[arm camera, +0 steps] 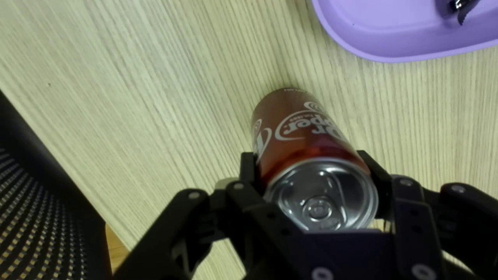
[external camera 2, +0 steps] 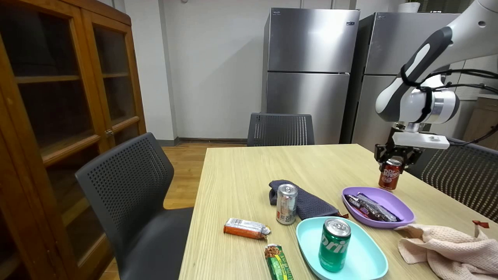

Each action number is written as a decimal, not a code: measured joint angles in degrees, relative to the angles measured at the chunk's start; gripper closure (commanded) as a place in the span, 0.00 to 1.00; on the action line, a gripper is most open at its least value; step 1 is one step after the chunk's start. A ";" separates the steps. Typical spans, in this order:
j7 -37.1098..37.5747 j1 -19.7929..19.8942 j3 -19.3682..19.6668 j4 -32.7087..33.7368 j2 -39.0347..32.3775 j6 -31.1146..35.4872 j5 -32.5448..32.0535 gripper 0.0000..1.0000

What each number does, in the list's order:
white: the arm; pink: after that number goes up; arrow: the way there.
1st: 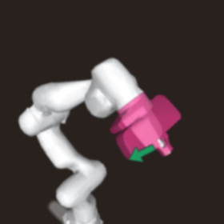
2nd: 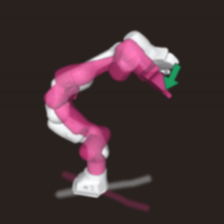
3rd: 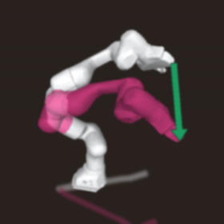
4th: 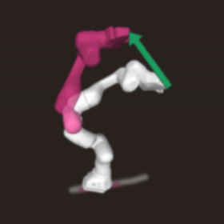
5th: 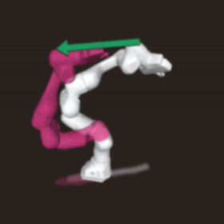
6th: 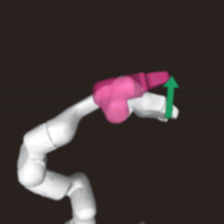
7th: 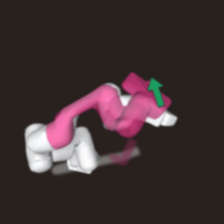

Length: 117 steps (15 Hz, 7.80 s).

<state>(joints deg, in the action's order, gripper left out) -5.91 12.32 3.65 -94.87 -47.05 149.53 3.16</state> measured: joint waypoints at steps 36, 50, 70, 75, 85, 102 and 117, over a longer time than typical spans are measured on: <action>-13.57 -8.70 -8.05 -42.28 30.03 9.33 -5.15 0.62; -16.61 -11.82 -12.40 -44.09 28.65 9.32 -6.67 0.62; -17.98 -12.11 -12.22 -49.07 26.96 11.24 -10.94 0.62; -17.98 -12.10 -12.26 -50.58 26.93 13.33 -10.94 0.62; -18.61 -12.14 -10.85 -51.90 26.09 16.87 -18.12 0.62; -22.56 -7.73 -13.39 -52.48 28.18 18.87 -17.47 0.00; -26.48 -2.72 -22.53 -48.60 30.97 18.47 -4.25 0.00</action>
<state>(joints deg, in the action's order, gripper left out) -32.39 9.60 -18.88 -143.47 -16.08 168.00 -1.09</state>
